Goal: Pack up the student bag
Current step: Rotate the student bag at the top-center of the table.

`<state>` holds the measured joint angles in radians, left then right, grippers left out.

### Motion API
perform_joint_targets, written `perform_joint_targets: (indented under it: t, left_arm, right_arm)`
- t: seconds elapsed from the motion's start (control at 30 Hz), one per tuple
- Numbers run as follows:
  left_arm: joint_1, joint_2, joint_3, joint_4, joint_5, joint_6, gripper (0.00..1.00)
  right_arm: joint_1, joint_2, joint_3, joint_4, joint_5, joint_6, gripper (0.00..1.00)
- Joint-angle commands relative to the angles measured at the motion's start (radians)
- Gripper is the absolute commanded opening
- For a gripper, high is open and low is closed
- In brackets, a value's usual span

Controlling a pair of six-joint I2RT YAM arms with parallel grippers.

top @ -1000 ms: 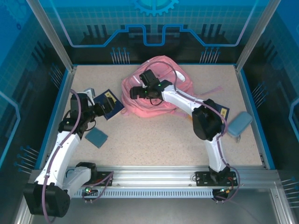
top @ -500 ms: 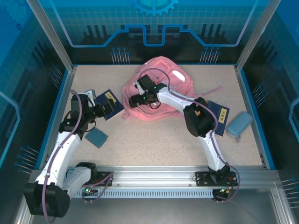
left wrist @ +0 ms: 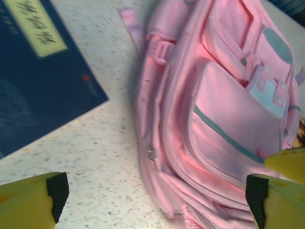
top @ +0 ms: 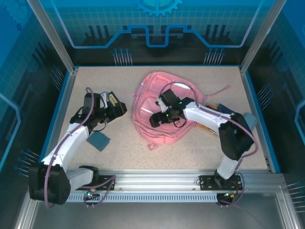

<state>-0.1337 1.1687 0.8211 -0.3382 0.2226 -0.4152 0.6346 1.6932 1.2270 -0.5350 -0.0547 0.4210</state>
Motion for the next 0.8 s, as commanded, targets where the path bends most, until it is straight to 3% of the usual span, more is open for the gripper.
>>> perform_joint_targets:
  t: [0.0, 0.1, 0.3, 0.57, 0.77]
  left_arm:
    - [-0.098, 0.057, 0.089, 0.019, 0.017, -0.004, 0.95]
    - [-0.180, 0.140, 0.151, 0.026, 0.003, -0.007, 0.94]
    - [-0.304, 0.407, 0.354, 0.008, 0.028, -0.060, 0.78]
    - [-0.354, 0.774, 0.676, -0.112, -0.034, -0.086, 0.62]
    - [-0.352, 0.796, 0.568, -0.100, -0.100, -0.126, 0.61]
  right_arm:
    - [-0.110, -0.127, -0.066, 0.022, 0.107, 0.257, 0.94]
    - [-0.198, -0.176, -0.120, 0.021, 0.105, 0.323, 0.94]
    - [-0.364, -0.152, -0.182, 0.010, -0.007, 0.334, 0.90]
    - [-0.401, 0.032, -0.080, 0.036, -0.051, 0.282, 0.87]
    - [-0.385, 0.178, 0.037, 0.067, -0.161, 0.218, 0.85]
